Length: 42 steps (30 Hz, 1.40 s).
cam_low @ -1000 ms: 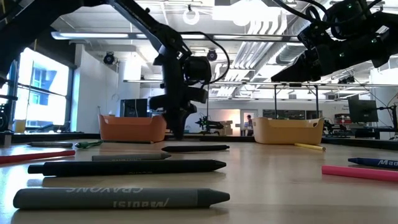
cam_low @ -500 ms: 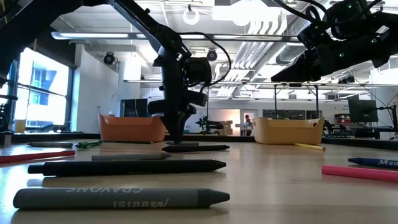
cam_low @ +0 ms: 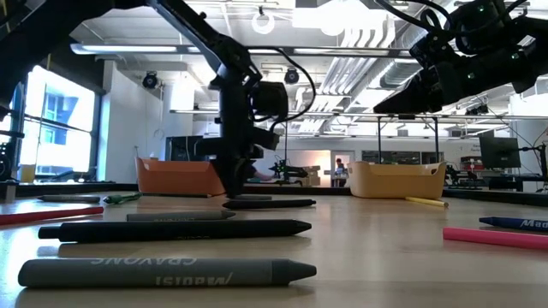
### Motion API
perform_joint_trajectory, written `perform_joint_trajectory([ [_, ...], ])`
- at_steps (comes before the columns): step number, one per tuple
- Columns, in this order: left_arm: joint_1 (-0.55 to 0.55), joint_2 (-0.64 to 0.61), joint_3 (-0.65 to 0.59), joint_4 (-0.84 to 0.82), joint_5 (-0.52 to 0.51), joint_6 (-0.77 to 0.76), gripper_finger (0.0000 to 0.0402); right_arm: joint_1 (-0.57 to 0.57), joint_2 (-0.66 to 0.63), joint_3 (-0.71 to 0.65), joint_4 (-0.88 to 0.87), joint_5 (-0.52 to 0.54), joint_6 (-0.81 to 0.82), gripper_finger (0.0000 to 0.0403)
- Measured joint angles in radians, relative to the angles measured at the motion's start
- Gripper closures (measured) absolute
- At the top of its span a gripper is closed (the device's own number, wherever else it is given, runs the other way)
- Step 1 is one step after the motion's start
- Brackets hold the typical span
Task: Sort crayons/erasers/pens/pencils in bins
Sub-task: Put the gray crayon into the orange bin
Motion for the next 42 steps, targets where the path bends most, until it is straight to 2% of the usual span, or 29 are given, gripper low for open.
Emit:
perform_joint_trajectory([
  [8, 0.018, 0.000, 0.000, 0.017, 0.043, 0.000, 0.0293, 0.000, 0.000, 0.000, -0.001, 0.000, 0.000, 0.0403],
  [29, 0.015, 0.025, 0.003, 0.030, 0.043, 0.064, 0.0394, 0.000, 0.000, 0.000, -0.006, 0.000, 0.000, 0.0403],
  [42, 0.012, -0.106, -0.002, 0.012, 0.047, 0.033, 0.0396, 0.000, 0.000, 0.000, -0.010, 0.000, 0.000, 0.0403],
])
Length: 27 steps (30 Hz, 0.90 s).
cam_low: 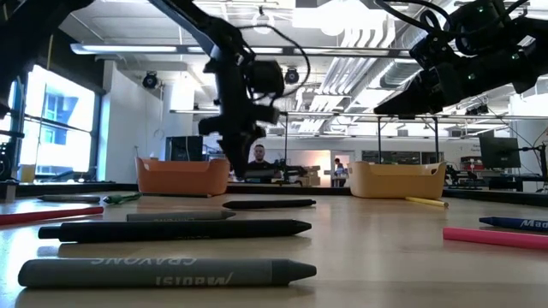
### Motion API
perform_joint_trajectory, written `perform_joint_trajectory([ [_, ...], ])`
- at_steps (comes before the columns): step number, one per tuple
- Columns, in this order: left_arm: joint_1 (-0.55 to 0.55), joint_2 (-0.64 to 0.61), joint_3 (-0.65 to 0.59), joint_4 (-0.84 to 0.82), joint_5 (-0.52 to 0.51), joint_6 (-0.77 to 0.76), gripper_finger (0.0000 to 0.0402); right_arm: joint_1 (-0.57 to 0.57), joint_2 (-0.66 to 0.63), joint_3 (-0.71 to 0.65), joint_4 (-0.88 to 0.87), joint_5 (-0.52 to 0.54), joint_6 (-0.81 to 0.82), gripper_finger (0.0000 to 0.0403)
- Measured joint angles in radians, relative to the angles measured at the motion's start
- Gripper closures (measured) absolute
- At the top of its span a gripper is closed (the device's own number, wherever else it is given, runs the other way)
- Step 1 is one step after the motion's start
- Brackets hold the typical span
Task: Sort crayons/erasers/pens/pencils in bins
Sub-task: Put the gray crayon into the orange bin
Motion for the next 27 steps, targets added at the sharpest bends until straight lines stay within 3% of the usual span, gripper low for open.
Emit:
perform_joint_trajectory([
  [8, 0.005, -0.141, 0.001, -0.066, -0.008, -0.044, 0.0396, 0.000, 0.000, 0.000, -0.004, 0.000, 0.000, 0.0403],
  [13, 0.035, -0.230, 0.002, -0.129, -0.093, -0.083, 0.0396, 0.000, 0.000, 0.000, -0.005, 0.000, 0.000, 0.0403],
  [20, 0.150, -0.313, 0.002, -0.193, -0.111, -0.146, 0.0396, 0.000, 0.000, 0.000, -0.008, 0.000, 0.000, 0.0403],
  [27, 0.274, -0.312, 0.002, -0.198, -0.110, -0.174, 0.0396, 0.000, 0.000, 0.000, -0.008, 0.000, 0.012, 0.0403],
])
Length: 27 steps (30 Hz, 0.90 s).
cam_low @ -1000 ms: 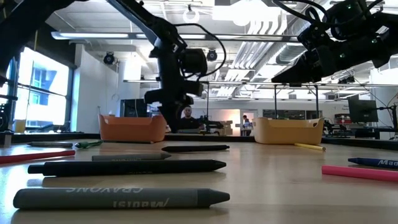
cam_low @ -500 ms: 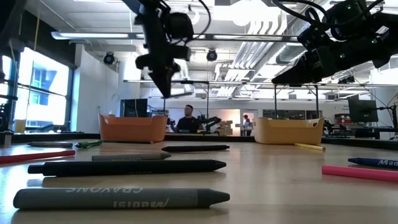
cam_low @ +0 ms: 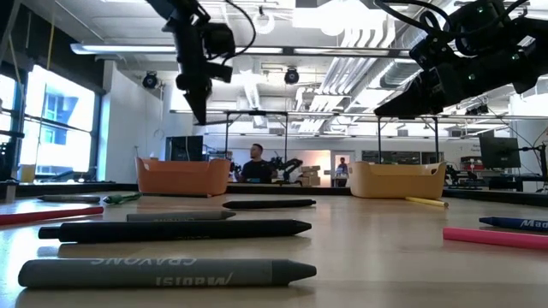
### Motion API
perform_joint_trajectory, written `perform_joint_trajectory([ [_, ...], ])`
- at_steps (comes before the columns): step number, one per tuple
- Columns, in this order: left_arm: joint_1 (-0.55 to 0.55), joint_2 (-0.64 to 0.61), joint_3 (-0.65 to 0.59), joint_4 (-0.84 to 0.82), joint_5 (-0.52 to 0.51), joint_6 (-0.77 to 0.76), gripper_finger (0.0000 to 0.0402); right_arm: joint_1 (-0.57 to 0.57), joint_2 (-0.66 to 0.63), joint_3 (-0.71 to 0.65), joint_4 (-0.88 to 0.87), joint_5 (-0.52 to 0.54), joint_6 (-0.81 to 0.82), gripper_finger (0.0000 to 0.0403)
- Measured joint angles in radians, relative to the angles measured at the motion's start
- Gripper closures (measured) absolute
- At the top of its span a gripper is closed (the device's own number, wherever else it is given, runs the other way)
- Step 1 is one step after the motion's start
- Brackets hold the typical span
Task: Sort crayons/erasers/pens/pencils in bins
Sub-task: Put the gray crayon into the orange bin
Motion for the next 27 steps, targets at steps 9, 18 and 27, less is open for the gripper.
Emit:
perform_joint_trajectory([
  [9, 0.117, 0.007, -0.162, 0.111, 0.001, 0.036, 0.0396, 0.000, 0.000, 0.000, 0.001, 0.000, -0.001, 0.0403],
  [18, 0.176, 0.007, -0.262, 0.262, 0.054, 0.043, 0.0396, 0.000, 0.000, 0.000, 0.013, 0.000, 0.000, 0.0403],
  [27, 0.176, 0.054, -0.264, 0.258, 0.056, 0.040, 0.0396, 0.000, 0.000, 0.000, 0.012, 0.000, 0.000, 0.0403],
])
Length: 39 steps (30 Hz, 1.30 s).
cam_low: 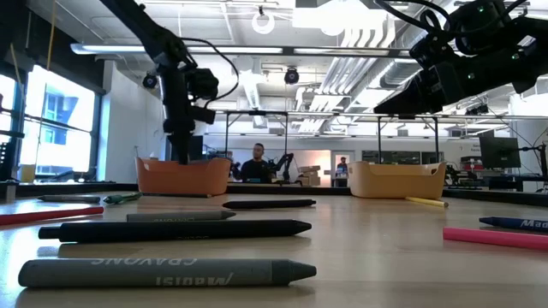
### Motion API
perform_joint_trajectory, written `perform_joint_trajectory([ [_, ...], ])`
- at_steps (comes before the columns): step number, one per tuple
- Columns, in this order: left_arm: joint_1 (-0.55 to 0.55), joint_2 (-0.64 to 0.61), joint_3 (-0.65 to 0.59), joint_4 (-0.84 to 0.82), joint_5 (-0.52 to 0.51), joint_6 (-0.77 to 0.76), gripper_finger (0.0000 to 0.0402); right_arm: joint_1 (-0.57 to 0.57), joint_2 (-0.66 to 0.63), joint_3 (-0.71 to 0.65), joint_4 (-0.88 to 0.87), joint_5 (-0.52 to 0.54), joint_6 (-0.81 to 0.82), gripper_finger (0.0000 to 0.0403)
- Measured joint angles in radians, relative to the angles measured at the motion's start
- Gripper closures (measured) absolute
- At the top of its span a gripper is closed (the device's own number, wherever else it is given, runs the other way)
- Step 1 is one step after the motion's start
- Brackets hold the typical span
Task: Sort crayons/erasers/pens/pencils in bins
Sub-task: Put the gray crayon into the orange bin, then put the blue colored pencil into the white bin
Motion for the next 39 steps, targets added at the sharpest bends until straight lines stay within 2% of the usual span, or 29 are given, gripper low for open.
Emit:
perform_joint_trajectory([
  [6, 0.000, 0.052, 0.000, 0.004, 0.001, 0.015, 0.0396, 0.000, 0.000, 0.000, 0.000, 0.000, 0.000, 0.0403],
  [14, 0.000, 0.060, 0.000, 0.018, -0.002, 0.011, 0.0392, 0.000, 0.000, 0.000, 0.000, 0.000, 0.000, 0.0403],
  [25, -0.003, 0.060, 0.001, 0.018, -0.011, 0.004, 0.0341, 0.000, 0.000, 0.000, 0.000, 0.000, 0.000, 0.0403],
  [30, -0.022, 0.060, 0.027, -0.003, -0.079, 0.004, 0.0327, 0.000, 0.000, 0.000, 0.000, 0.000, -0.003, 0.0403],
  [35, -0.069, 0.008, 0.058, -0.041, -0.174, 0.015, 0.0333, 0.000, 0.000, 0.000, 0.000, 0.000, -0.003, 0.0403],
  [39, -0.116, -0.082, 0.057, -0.046, -0.164, 0.016, 0.0348, 0.000, 0.000, 0.000, -0.001, 0.000, -0.003, 0.0403],
])
